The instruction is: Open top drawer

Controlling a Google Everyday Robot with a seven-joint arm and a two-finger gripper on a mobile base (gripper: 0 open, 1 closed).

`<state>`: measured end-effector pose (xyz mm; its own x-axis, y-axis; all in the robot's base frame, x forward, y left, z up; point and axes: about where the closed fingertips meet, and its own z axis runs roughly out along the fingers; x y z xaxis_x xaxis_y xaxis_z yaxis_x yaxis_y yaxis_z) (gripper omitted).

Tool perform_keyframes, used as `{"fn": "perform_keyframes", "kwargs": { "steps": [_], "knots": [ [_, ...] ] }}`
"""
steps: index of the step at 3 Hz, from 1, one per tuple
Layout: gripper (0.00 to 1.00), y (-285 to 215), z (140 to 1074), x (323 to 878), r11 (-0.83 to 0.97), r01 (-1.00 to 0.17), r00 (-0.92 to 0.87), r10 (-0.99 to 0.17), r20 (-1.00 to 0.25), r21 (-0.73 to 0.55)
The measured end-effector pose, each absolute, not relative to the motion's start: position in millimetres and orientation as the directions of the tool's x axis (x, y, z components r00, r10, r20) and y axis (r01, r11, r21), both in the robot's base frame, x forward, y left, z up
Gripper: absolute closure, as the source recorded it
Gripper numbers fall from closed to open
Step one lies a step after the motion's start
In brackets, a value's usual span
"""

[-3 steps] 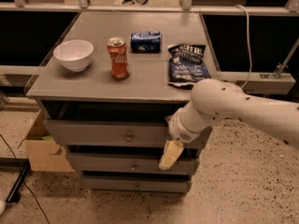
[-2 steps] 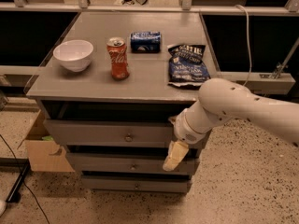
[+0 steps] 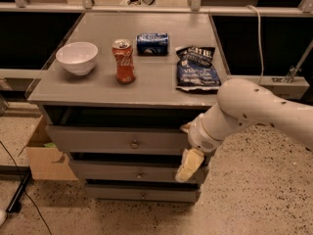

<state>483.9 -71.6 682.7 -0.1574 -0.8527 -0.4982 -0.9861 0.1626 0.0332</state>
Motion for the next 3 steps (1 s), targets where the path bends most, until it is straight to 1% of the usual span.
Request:
{"fn": "perform_keyframes", "kwargs": {
  "steps": [1,2,3],
  "knots": [
    [0.0,-72,684,502,0.204,-0.979,-0.174,-0.864,-0.472,-0.012],
    [0.0,-67,676,512,0.201,-0.979,-0.166,-0.867,-0.469,-0.025],
    [0.0,-65,661,514,0.187,-0.982,-0.161,-0.872,-0.462,-0.011]
  ]
}}
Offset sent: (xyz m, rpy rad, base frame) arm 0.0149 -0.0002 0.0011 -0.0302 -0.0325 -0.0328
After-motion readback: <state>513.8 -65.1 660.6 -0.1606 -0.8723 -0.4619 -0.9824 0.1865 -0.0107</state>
